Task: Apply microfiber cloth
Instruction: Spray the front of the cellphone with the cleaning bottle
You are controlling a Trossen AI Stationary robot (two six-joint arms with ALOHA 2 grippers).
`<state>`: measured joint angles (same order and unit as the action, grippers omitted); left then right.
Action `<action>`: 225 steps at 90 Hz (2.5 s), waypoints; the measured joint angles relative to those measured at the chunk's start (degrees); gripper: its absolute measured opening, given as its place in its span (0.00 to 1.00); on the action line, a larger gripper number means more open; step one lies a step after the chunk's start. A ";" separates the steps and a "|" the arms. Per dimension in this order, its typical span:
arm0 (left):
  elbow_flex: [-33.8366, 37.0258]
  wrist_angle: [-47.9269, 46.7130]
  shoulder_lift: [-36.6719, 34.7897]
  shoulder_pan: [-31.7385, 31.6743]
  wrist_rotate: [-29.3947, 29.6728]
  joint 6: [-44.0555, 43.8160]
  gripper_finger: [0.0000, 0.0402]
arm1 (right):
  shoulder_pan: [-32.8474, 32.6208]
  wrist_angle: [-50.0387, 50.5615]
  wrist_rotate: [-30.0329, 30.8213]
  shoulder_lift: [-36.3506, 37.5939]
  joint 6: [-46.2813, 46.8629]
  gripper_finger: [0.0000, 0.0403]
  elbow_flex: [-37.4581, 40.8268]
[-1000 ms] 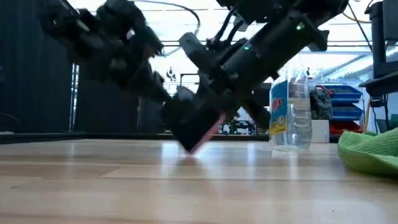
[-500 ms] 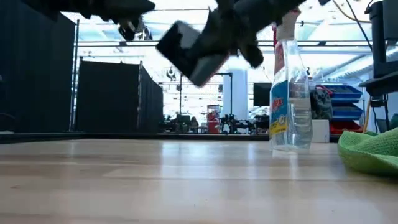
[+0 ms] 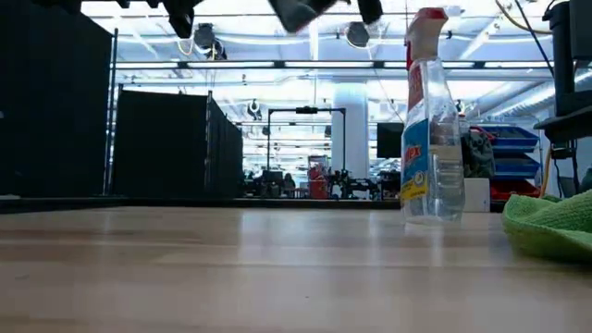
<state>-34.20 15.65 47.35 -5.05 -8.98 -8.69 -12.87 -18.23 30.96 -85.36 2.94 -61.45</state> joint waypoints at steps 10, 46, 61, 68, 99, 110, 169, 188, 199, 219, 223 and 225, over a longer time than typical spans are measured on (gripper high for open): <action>-0.06 4.24 2.04 -1.17 0.47 0.03 0.48 | 3.53 -1.99 -7.08 1.06 -3.95 0.05 0.00; -0.08 17.61 9.30 -1.34 -0.13 2.79 0.60 | 11.42 -1.88 -23.80 0.32 -3.67 0.05 0.00; -0.06 20.90 9.34 -1.58 1.48 3.55 0.60 | 10.48 -1.60 -23.85 -0.20 -2.25 0.05 0.00; -0.06 21.66 9.37 -1.68 1.06 3.18 0.60 | 10.13 -2.41 -23.67 -0.17 -2.23 0.05 -0.02; -2.36 25.32 12.02 -1.74 -1.39 5.08 0.60 | 10.79 -8.00 -23.87 -3.14 -0.61 0.05 -0.09; -4.37 24.80 14.35 -1.74 -1.53 7.90 0.60 | 11.40 -8.51 -23.78 -3.68 -0.59 0.05 -0.11; -5.33 24.42 15.74 -3.92 -3.68 11.89 0.04 | 11.70 -8.62 -21.08 -3.43 -4.56 0.09 -0.02; -5.13 23.48 15.09 -4.51 -3.01 12.46 0.03 | 11.39 2.18 -20.38 0.74 -9.79 0.30 -4.77; -5.14 22.49 13.09 -5.66 -2.99 12.27 0.03 | 10.91 18.47 -18.58 5.82 -11.53 0.46 -9.60; -5.15 19.94 12.13 -7.63 -3.03 12.18 0.03 | 8.70 43.54 -9.83 18.85 -1.15 0.69 -13.07; -5.15 19.42 12.07 -7.96 -3.04 12.14 0.03 | 8.32 48.38 -8.86 20.81 2.72 0.72 -13.03; -5.17 18.99 12.07 -8.19 -3.05 12.11 0.03 | 8.06 50.67 -8.35 21.77 4.56 0.73 -13.03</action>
<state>-39.37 34.64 59.42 -13.23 -12.03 3.42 -4.81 32.44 22.61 -63.59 7.50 -74.48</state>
